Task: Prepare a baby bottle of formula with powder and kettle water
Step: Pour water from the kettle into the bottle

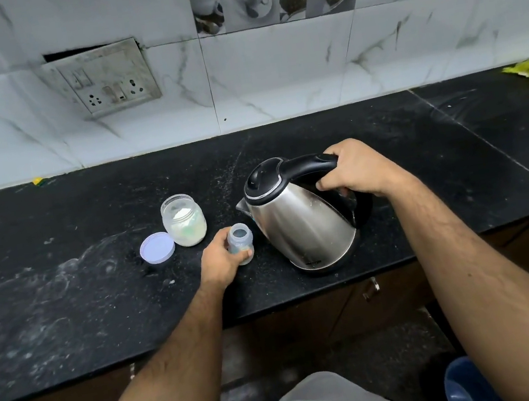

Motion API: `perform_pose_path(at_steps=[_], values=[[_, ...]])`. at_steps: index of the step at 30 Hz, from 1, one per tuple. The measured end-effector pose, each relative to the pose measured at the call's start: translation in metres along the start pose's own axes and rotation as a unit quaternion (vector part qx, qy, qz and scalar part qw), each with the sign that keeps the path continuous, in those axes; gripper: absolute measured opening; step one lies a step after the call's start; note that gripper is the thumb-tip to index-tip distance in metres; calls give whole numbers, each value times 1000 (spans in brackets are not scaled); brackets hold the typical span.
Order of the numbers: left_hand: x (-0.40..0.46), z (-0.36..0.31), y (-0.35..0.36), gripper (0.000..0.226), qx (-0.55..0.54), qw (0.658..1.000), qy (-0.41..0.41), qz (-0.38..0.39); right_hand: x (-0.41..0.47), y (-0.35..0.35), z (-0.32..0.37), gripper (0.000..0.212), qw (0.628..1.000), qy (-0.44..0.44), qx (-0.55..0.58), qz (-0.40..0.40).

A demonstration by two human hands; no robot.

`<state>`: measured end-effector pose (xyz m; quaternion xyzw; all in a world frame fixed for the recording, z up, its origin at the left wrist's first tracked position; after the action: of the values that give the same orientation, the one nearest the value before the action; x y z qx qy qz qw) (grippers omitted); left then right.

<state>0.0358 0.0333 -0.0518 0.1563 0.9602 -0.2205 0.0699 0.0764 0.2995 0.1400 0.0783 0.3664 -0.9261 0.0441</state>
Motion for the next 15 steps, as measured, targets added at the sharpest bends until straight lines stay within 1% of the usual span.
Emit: perform_pose_path(at_steps=[7, 15], values=[[-1, 4, -5, 56, 7, 1000, -14, -6, 5, 2, 16, 26, 996, -35, -44, 66], [0, 2, -6, 56, 9, 1000, -18, 4, 13, 7, 22, 31, 995, -53, -65, 60]])
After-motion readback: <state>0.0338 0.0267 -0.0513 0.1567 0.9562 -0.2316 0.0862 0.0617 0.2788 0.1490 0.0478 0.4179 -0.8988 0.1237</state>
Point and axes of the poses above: each hand's wrist, its own x-axis towards the middle knuckle, its own y-axis out of the palm, z = x × y, the point moved 6 cm from there along x, towards the middle knuckle, and after that the axes turned 8 degrees about z, right-handed, at the moved point
